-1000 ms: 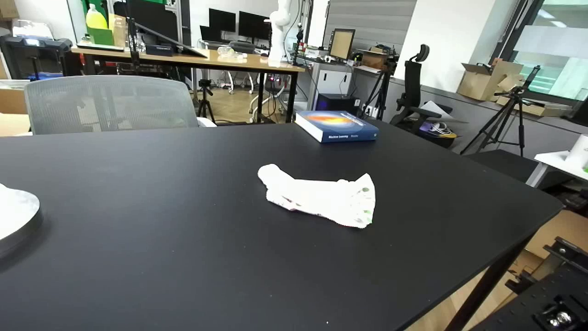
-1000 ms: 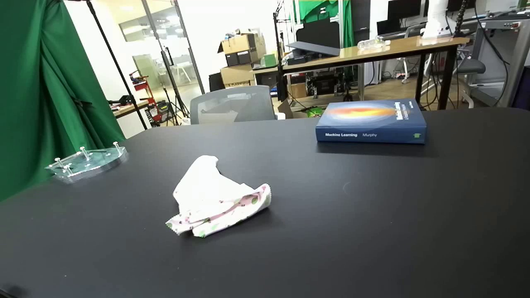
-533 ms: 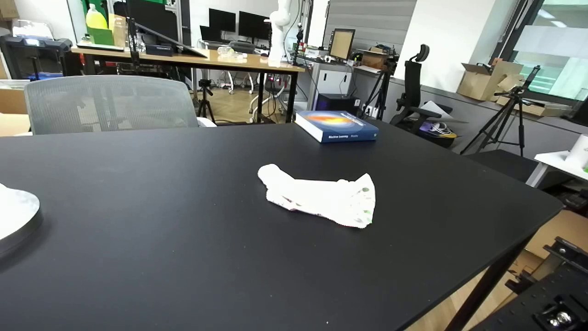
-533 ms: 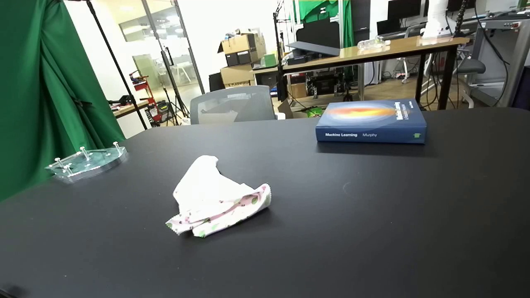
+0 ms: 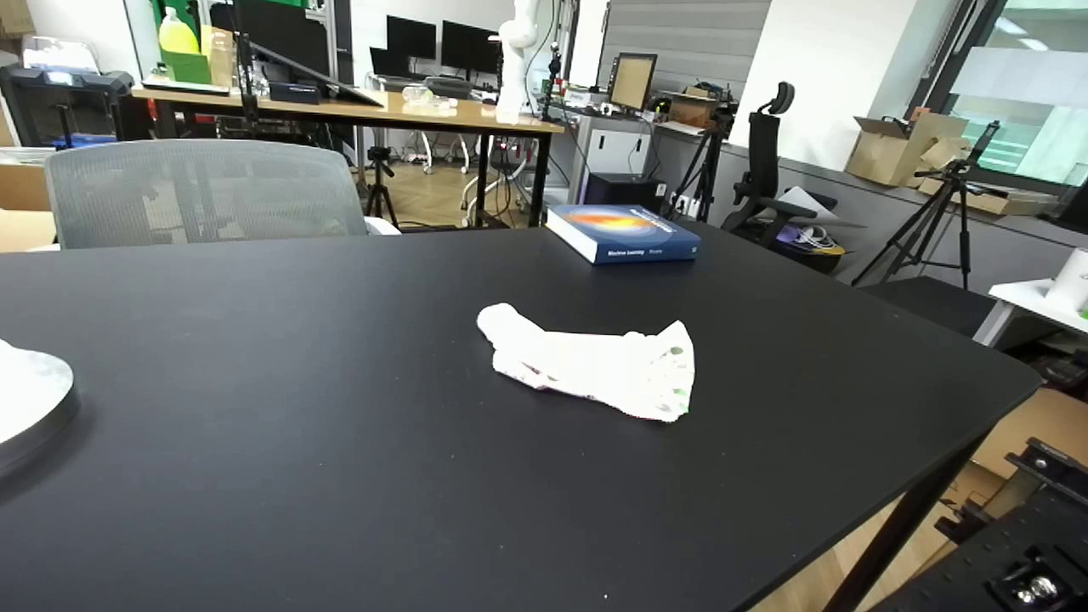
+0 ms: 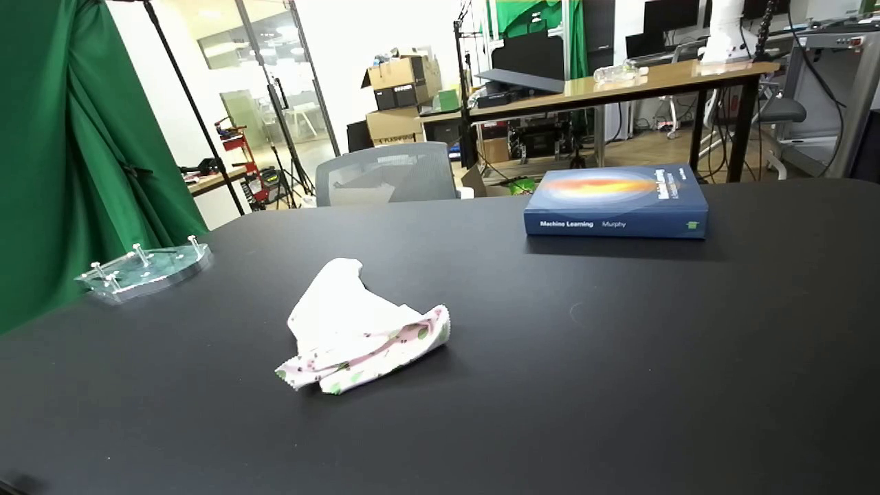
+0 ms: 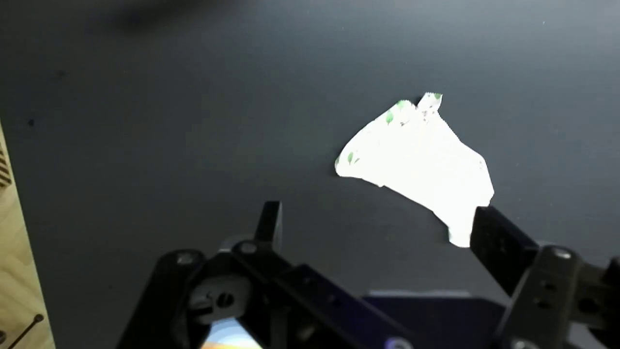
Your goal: Unfold the towel.
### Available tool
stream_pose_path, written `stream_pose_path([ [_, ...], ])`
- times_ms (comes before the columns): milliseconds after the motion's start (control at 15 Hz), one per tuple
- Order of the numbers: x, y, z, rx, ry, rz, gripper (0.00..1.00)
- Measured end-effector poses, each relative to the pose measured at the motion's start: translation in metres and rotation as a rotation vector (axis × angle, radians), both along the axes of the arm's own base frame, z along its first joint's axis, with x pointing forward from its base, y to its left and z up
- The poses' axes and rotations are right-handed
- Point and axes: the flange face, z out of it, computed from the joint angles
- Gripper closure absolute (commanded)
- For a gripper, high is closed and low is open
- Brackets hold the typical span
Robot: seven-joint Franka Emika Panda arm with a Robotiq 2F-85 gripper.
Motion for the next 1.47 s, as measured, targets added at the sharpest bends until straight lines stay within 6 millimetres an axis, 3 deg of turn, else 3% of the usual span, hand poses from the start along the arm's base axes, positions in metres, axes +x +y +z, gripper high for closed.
stream_pose_path([
  [200,0.006,0.012,-0.041,-0.011,-0.062,-0.016,0.00],
  [533,0.009,0.035,-0.126,0.007,-0.105,-0.072,0.00],
  [1000,0.006,0.052,-0.227,0.063,-0.024,-0.192,0.00],
  [1133,0.005,0.053,-0.243,0.069,0.002,-0.205,0.00],
  [1467,0.004,0.053,-0.248,0.069,0.008,-0.203,0.00],
])
